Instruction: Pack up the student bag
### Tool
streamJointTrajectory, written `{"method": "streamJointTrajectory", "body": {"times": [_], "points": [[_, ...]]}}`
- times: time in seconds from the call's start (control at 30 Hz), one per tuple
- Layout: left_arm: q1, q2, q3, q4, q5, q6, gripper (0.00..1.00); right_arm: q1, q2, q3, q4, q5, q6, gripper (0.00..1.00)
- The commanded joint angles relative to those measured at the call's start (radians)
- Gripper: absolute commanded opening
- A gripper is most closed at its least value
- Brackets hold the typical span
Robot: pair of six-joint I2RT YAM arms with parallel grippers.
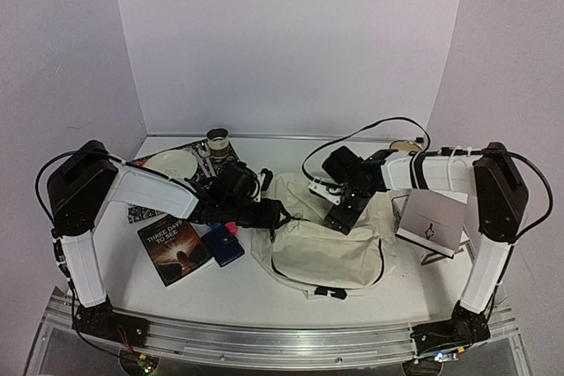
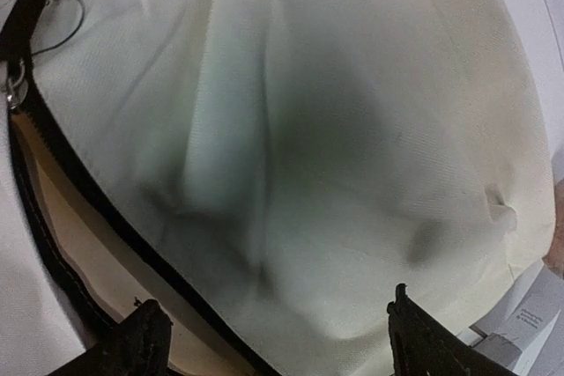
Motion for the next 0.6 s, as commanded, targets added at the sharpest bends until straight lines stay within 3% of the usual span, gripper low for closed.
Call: {"method": "streamJointTrajectory", "body": {"times": [0.0,0.17,0.4,0.5,0.57], "points": [[-0.001,-0.002,0.018,0.032,0.019,0.016,0.71,0.013,0.002,-0.019,-0.04,-0.077,-0.038,0.91],[-0.002,0.014,0.013,0.032,0.042,0.015,0.71,0.016,0.052,-0.021,-0.037,-0.021,-0.065,0.96],[-0.003,0.012,-0.024,0.032,0.067,0.037,0.71,0.019,0.118,-0.027,0.006,0.076,-0.09,0.94],[-0.003,0.016,-0.042,0.032,0.075,0.043,0.71,0.026,0.135,-0.032,0.031,0.13,-0.097,0.87],[-0.003,0.021,-0.05,0.032,0.083,0.044,0.71,0.029,0.138,-0.039,0.059,0.171,-0.096,0.78]]}}
